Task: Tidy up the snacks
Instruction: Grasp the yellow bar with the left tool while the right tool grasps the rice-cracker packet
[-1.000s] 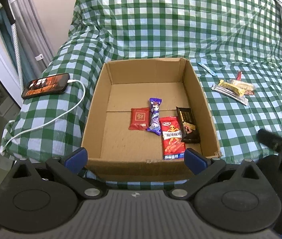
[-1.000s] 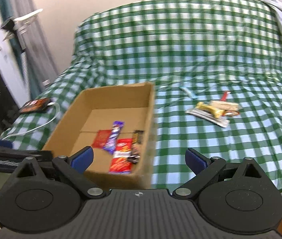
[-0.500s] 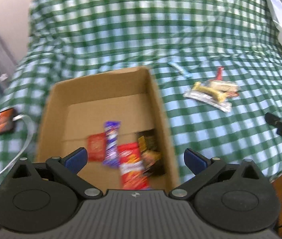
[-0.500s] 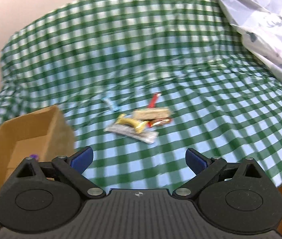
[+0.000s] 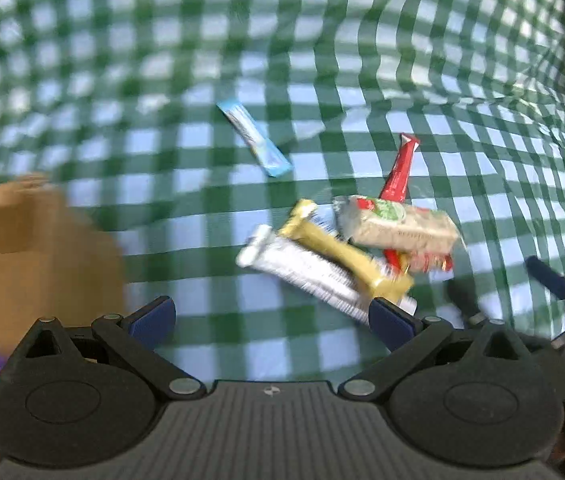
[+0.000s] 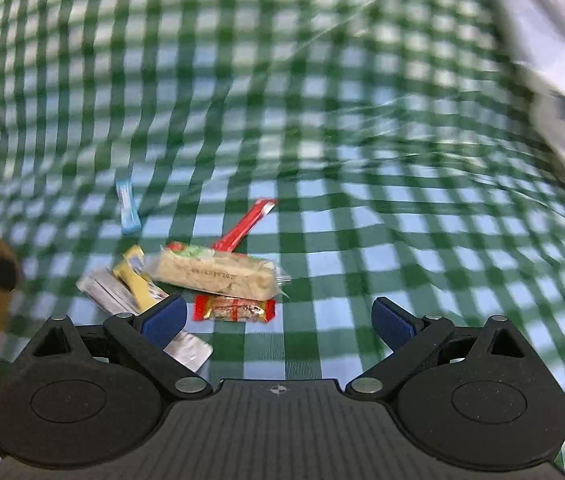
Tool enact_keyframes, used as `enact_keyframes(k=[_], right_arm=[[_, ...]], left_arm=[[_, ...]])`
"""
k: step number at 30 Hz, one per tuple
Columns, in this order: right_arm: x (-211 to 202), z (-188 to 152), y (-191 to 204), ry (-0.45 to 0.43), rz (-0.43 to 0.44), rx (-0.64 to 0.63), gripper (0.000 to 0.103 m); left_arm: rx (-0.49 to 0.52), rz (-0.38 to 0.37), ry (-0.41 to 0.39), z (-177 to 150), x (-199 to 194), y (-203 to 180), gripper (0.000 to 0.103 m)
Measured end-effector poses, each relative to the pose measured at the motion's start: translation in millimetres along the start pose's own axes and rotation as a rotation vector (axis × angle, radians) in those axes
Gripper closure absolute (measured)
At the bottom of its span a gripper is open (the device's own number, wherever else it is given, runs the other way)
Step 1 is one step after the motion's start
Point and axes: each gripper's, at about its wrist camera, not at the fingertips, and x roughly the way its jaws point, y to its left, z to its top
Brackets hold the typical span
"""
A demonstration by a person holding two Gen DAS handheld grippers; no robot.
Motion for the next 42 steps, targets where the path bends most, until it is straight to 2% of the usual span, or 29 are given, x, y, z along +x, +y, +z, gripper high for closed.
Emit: enact_keyframes(k=[5, 11, 12, 15, 16, 17, 18, 19, 21, 22, 27, 28, 29, 30, 31, 32, 37, 39, 40, 42], right_arm=[[51, 5, 11, -0.019, 0.086, -0.162, 0.004], [81, 14, 26, -0.021, 0.156, -0.251, 0.005], [84, 14, 27, -0.011, 0.154, -0.275, 0.006], [85, 12, 24, -0.016, 0.158, -0.289, 0.027], [81, 11, 22, -0.013, 0.163, -0.287, 0.052], [78, 10, 19, 0.001, 0.18, -0.278, 0.067], [75, 8, 17, 0.009, 0.179, -0.269, 0.072], [71, 5, 16, 0.02, 0.169, -0.267, 0.083], [59, -4, 14, 0.028, 0.141, -0.27, 0.102], [52, -8, 11, 0.036, 0.134, -0.256, 0.103], [21, -18, -4, 0.021, 0.123, -0.167, 0.102], [19, -17, -5, 0.011, 0.124, -0.161, 0.097], [19, -14, -5, 0.007, 0.125, -0.158, 0.078], [20, -11, -4, 0.002, 0.123, -0.151, 0.064], [21, -7, -4, -0.007, 0.121, -0.143, 0.038], [23, -2, -1, -0.027, 0.126, -0.14, 0.03], [56, 25, 21, -0.026, 0.127, -0.229, 0.029], [71, 33, 30, -0.016, 0.122, -0.258, 0.026], [77, 36, 34, -0.016, 0.12, -0.272, 0.021], [90, 38, 40, -0.004, 0.125, -0.309, 0.023]], left_arm=[[-0.044, -0.033, 0.075, 34, 55, -11, 0.0], [-0.049, -0.074, 0.121, 47, 86, -14, 0.001], [-0.052, -0.09, 0.129, 47, 89, -13, 0.005], [-0.029, -0.058, 0.097, 40, 90, -11, 0.029], [-0.008, -0.043, 0.079, 38, 87, -12, 0.047], [0.012, -0.032, 0.067, 37, 84, -14, 0.057], [0.026, -0.043, 0.064, 36, 82, -14, 0.077], [0.025, -0.06, 0.071, 34, 81, -12, 0.089], [0.015, -0.087, 0.094, 28, 78, -7, 0.089], [0.024, -0.087, 0.091, 24, 75, -7, 0.089], [0.05, -0.075, 0.077, 1, 56, 1, 0.089], [0.051, -0.07, 0.072, -1, 53, 4, 0.089], [0.053, -0.066, 0.066, -3, 50, 7, 0.089], [0.055, -0.061, 0.061, 0, 51, 7, 0.089], [0.055, -0.053, 0.056, 1, 51, 9, 0.089], [0.054, -0.046, 0.055, 4, 52, 12, 0.089], [0.056, -0.038, 0.06, 18, 65, 17, 0.089], [0.057, -0.045, 0.066, 22, 72, 17, 0.089], [0.057, -0.047, 0.068, 23, 74, 16, 0.089], [0.063, -0.047, 0.066, 23, 75, 16, 0.089]])
